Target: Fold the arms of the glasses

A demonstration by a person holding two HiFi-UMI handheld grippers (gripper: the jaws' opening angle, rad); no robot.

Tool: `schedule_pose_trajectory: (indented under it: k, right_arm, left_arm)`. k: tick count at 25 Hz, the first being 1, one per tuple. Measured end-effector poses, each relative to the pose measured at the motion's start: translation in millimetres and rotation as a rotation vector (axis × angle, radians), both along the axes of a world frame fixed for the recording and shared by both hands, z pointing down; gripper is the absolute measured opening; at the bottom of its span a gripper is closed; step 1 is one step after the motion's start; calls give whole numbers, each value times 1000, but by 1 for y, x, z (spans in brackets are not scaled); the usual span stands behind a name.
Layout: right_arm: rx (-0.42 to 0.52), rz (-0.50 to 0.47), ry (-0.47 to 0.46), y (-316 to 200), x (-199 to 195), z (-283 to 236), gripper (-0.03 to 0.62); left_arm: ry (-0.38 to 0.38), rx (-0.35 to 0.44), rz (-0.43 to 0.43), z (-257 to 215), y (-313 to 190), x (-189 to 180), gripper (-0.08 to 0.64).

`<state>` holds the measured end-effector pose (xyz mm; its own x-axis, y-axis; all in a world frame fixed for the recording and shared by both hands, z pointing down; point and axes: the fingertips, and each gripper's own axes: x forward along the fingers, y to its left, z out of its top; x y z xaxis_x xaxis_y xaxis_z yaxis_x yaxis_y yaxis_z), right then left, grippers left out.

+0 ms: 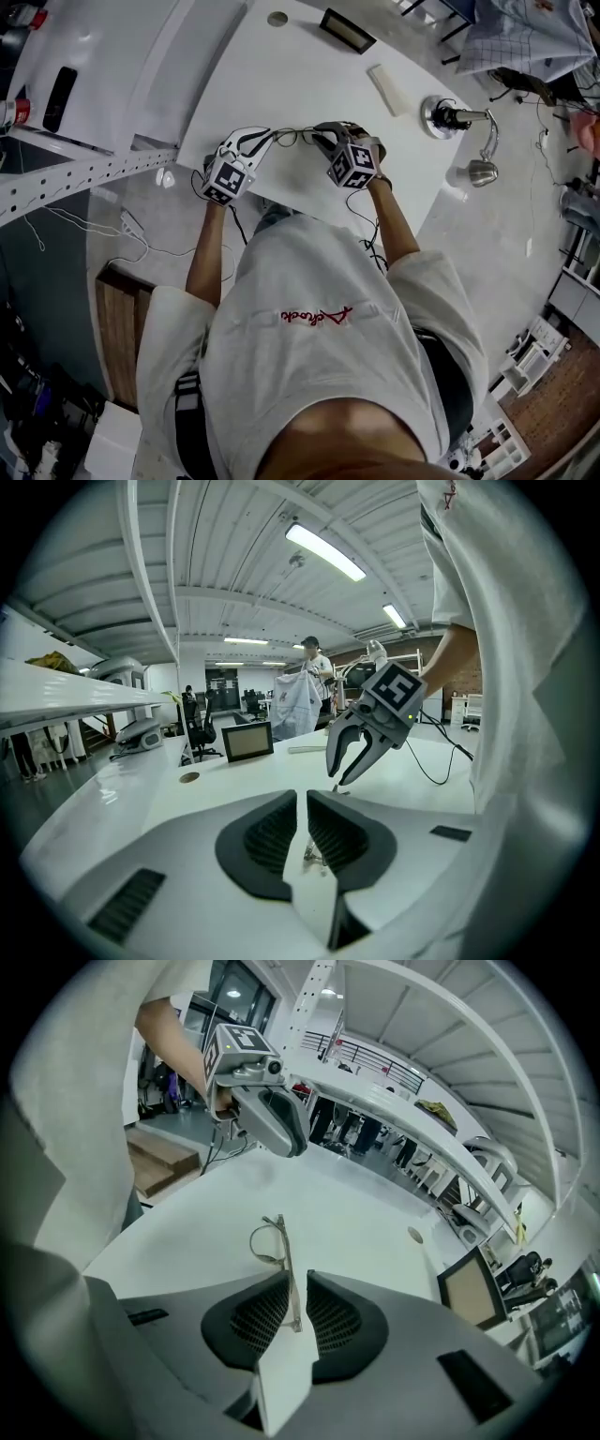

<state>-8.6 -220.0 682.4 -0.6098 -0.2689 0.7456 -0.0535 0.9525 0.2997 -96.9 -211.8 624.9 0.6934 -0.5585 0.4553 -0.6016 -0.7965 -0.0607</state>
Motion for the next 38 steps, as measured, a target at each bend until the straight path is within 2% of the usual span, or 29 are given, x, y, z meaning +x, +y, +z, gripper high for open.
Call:
schedule_pose_trajectory:
  k: [2,6,10,15,19,24,28,31,33,38]
  right_arm:
    - [21,19,1,1,2,-7,25]
    - [50,30,3,7,3,-19,23]
    - [57,40,-3,18,3,-27,23]
    - [59,106,-68,32,1,-45,21]
    - [32,218,-218,43,-2,-72,21]
    - [-39,399,-532,50,-10,-118,21]
    - [-128,552,-808,53,2,-146,21]
    - [-173,625,-961,57,15,-156,21]
    - [-175,648,-999,60,21,-156,21]
    - [-173,643,-953,86,29,-136,21]
  left_arm:
    - [2,9,-10,-5,2,1,63]
    - [8,24,-10,-12,9,4,62]
    - [7,40,13,-16,20,9,28]
    - [29,54,11,-24,38,8,28]
    - [64,52,-10,-40,53,9,28]
    - [193,50,-74,-59,63,3,28]
    - [269,43,-120,-68,72,0,28]
    - [338,28,-163,-67,79,-5,28]
    - [361,26,-185,-66,81,-8,27]
    - [431,20,-207,-66,101,-4,28]
